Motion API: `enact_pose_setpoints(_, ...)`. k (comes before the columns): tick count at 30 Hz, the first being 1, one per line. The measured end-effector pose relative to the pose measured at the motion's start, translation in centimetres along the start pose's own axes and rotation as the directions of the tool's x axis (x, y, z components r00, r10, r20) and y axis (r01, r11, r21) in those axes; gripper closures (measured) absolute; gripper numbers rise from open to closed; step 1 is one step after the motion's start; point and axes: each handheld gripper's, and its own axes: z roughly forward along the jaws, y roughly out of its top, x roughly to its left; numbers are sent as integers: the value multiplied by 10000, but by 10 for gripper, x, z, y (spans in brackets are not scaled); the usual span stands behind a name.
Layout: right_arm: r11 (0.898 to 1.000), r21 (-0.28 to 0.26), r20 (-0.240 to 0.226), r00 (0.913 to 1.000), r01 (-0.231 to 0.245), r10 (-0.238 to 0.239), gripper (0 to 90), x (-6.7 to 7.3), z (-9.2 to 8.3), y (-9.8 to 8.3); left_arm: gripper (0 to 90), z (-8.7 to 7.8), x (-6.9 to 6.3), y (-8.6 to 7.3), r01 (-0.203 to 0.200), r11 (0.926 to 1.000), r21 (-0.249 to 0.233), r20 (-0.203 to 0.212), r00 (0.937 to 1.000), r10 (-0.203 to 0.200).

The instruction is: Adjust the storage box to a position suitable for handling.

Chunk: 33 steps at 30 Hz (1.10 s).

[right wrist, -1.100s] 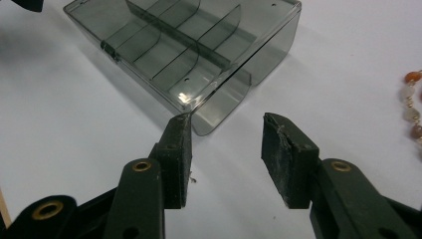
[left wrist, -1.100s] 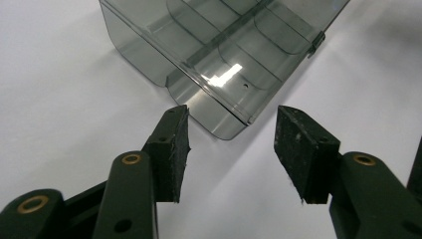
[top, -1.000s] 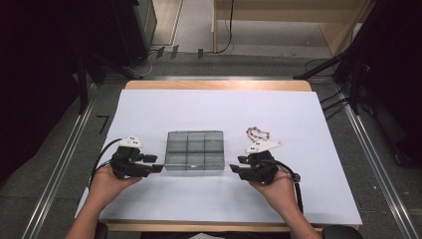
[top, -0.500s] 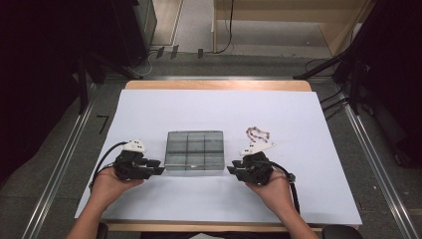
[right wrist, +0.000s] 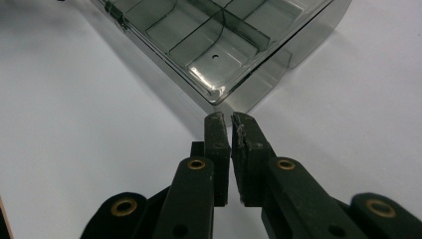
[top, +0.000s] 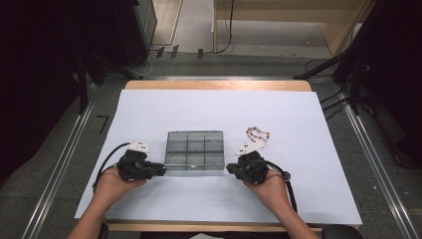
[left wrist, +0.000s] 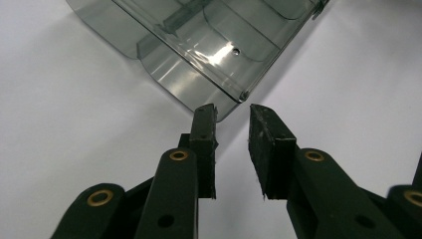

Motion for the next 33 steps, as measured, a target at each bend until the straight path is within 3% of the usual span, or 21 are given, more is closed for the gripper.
enact_pose_setpoints(15, 9998, 176, 197, 9998, 22, -25, 864, 1, 5, 2, 760, 2, 2, 2, 168, 9999, 21, -1, 9999, -168)
enact_pose_setpoints(22, 9995, 241, -66, 9998, 184, -182, 835, 3, 5, 2, 756, 1, 2, 2, 112, 9999, -17, -16, 9999, -112)
enact_pose_setpoints(26, 9993, 175, 163, 9993, 328, -331, 837, 6, 8, 4, 755, 1, 2, 2, 110, 9999, -28, -24, 9999, -110)
enact_pose_setpoints(33, 9997, 147, 135, 9997, 198, -200, 837, 6, 6, 4, 754, -1, 2, 3, 157, 9998, -145, 33, 9999, -157)
